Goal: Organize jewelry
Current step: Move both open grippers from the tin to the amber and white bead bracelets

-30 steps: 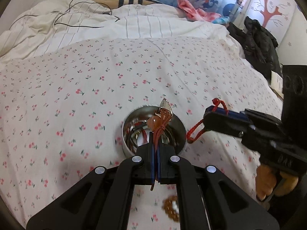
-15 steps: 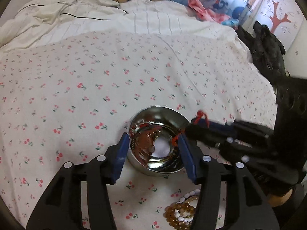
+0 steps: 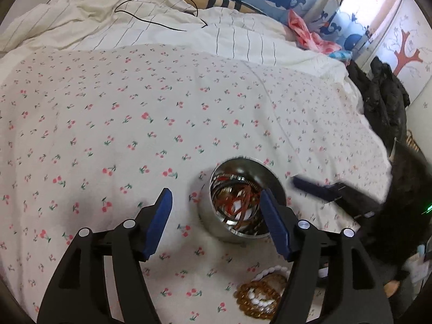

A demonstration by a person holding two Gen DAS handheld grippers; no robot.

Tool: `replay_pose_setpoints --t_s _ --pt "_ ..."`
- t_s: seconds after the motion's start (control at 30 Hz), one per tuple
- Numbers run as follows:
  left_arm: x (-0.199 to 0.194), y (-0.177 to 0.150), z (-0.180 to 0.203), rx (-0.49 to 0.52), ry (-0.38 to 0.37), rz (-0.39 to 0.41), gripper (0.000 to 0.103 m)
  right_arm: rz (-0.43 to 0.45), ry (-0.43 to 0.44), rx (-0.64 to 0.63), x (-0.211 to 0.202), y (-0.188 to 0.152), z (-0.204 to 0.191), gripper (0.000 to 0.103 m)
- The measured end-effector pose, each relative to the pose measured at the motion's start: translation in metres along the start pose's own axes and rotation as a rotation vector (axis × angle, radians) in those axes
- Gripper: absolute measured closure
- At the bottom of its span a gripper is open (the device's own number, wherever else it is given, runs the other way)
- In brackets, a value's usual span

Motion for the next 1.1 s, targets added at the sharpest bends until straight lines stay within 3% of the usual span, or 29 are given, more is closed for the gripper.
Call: replay_pose_setpoints --t_s 0.1,0.23,0.3,0.47,0.63,0.87,1.1 --pt "-0.004 -0.016 0.005 0.063 0.024 -0.033 0.038 -0.032 -0.051 -0.033 -0.023 -0.022 0.008 0.038" --pt "0.0 -0.041 0.026 0.223 0.016 -0.106 0.038 -0.097 -0.136 -0.019 -0.034 -0.062 0.029 0.038" --pt "0.005 -0.058 0.036 0.304 0.039 -0.14 0.038 -0.116 -0.121 -0.001 -0.038 -0.069 0.035 0.038" --pt "0.006 -0.088 0.041 0.416 0.034 -0.176 0.038 -0.165 -0.025 -0.076 -0.027 -0.076 0.009 0.053" --pt "0.011 -0.104 0.038 0.425 0.019 -0.175 0.038 -0.219 -0.002 -0.126 -0.011 -0.088 -0.009 0.067" --pt "0.019 -0.115 0.029 0.484 0.162 -0.183 0.038 -0.225 -0.163 -0.231 -0.003 -0.096 -0.013 0.065" --pt "0.021 -0.108 0.009 0.436 0.252 -0.188 0.037 -0.215 -0.252 -0.22 -0.005 -0.092 0.002 0.063"
Point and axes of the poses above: each gripper's, at about its wrist camera, not at the fingertips, and x roughly the way its jaws point, z to its right, y to its top, the point moved 4 cm from there along x, roughly the way its jaws point, and after that the axes turned 2 degrees about -y, right-handed, at the moved point
